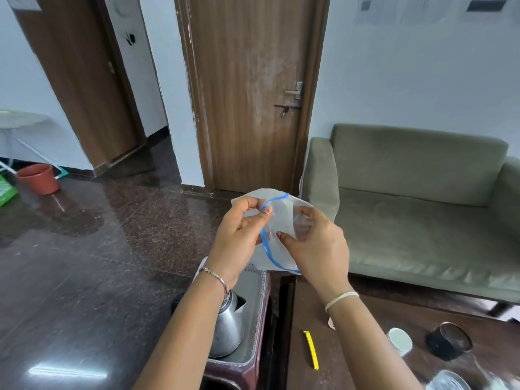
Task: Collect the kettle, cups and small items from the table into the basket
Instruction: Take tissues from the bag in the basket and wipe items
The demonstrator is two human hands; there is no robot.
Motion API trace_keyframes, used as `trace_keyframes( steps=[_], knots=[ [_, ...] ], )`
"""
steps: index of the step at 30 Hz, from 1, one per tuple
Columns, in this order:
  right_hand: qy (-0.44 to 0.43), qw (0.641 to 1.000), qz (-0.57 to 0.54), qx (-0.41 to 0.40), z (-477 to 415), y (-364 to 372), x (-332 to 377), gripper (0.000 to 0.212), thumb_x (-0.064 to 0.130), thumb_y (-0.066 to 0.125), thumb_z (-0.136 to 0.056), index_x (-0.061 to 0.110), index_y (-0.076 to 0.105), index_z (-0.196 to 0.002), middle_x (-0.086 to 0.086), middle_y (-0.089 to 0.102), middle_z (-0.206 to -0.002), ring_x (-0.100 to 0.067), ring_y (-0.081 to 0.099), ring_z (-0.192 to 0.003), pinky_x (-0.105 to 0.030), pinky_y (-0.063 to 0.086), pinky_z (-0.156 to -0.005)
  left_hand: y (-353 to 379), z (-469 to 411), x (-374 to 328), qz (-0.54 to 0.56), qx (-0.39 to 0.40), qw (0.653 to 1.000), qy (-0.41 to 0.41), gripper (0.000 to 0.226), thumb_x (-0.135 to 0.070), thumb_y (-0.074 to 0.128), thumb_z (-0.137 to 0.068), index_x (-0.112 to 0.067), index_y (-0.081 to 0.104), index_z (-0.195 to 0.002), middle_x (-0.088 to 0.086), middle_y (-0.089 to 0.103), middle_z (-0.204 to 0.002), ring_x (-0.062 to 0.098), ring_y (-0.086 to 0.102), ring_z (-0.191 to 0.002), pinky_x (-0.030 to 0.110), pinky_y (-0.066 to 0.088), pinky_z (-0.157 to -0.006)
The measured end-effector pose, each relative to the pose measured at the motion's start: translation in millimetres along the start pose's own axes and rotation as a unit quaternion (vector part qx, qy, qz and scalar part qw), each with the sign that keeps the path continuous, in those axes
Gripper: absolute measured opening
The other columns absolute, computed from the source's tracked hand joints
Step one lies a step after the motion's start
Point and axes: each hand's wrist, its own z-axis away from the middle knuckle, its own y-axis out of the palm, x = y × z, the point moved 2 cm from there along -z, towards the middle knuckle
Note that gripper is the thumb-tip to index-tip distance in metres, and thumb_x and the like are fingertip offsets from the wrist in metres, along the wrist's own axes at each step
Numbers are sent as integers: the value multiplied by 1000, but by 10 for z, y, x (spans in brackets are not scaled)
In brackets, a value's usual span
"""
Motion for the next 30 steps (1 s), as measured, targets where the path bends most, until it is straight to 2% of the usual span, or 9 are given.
trace_keyframes(
  steps=[4,7,11,16,20,22,25,27,30],
  knots=[
    [9,1000,-7,-13,-54,-46,-16,44,33,82,-66,35,67,-107,18,69,-86,-8,65,-80,-21,49,-64,74,80,-36,22,2,1000,6,7,-20,59,-94,-18,63,-99,-19,71,-96,6,68,-93,44,56,-89],
    [-6,1000,-29,-1,-117,-37,-60,32,23,79,-72,29,73,-102,18,71,-87,0,64,-77,-4,37,-59,133,68,-54,48,-6,999,16,7,-17,59,-94,-14,62,-99,-12,70,-102,11,68,-94,50,55,-91],
    [-52,997,-53,36,-171,-7,-124,27,15,73,-78,20,74,-104,5,69,-103,-12,65,-93,-16,44,-76,234,41,-80,67,-2,997,29,10,-20,61,-90,-14,63,-98,-7,69,-92,12,66,-90,49,55,-89],
    [-18,993,-84,84,-321,-16,-264,6,22,69,-83,21,73,-86,2,71,-79,-16,64,-74,-24,44,-60,351,15,-50,82,-3,996,21,7,-17,59,-94,-16,63,-99,-3,69,-100,14,65,-96,54,53,-92],
    [26,983,-149,103,-428,-29,-410,14,13,65,-86,1,68,-79,-25,65,-77,-24,53,-65,-42,51,-64,373,-7,-6,31,12,998,44,27,-38,71,-79,-19,65,-98,-14,67,-118,6,64,-108,34,56,-89],
    [47,971,-195,127,-454,-54,-472,18,10,66,-87,-7,65,-82,-33,64,-84,-18,50,-68,-49,53,-67,303,-45,67,-17,-67,995,70,34,-48,74,-74,-26,65,-98,-15,68,-113,4,62,-109,24,49,-87],
    [70,946,-275,156,-466,-135,-530,13,10,68,-89,-2,68,-82,-27,68,-81,-17,59,-67,-37,53,-60,73,-122,241,-80,-226,969,58,37,-46,74,-77,-33,60,-109,-16,60,-118,4,54,-114,18,40,-88],
    [68,936,-300,173,-473,-184,-555,12,10,66,-90,5,70,-80,-13,72,-71,-17,63,-64,-29,52,-57,-71,-201,372,-31,-201,979,-33,53,-44,72,-79,-18,55,-123,-4,57,-130,11,54,-117,24,46,-92],
    [67,922,-318,211,-488,-184,-609,12,15,63,-94,12,72,-85,4,74,-70,-9,69,-60,-20,53,-50,-149,-253,489,18,-98,988,-116,38,-41,61,-90,-9,67,-111,8,73,-111,21,69,-101,35,57,-83]
  ],
)
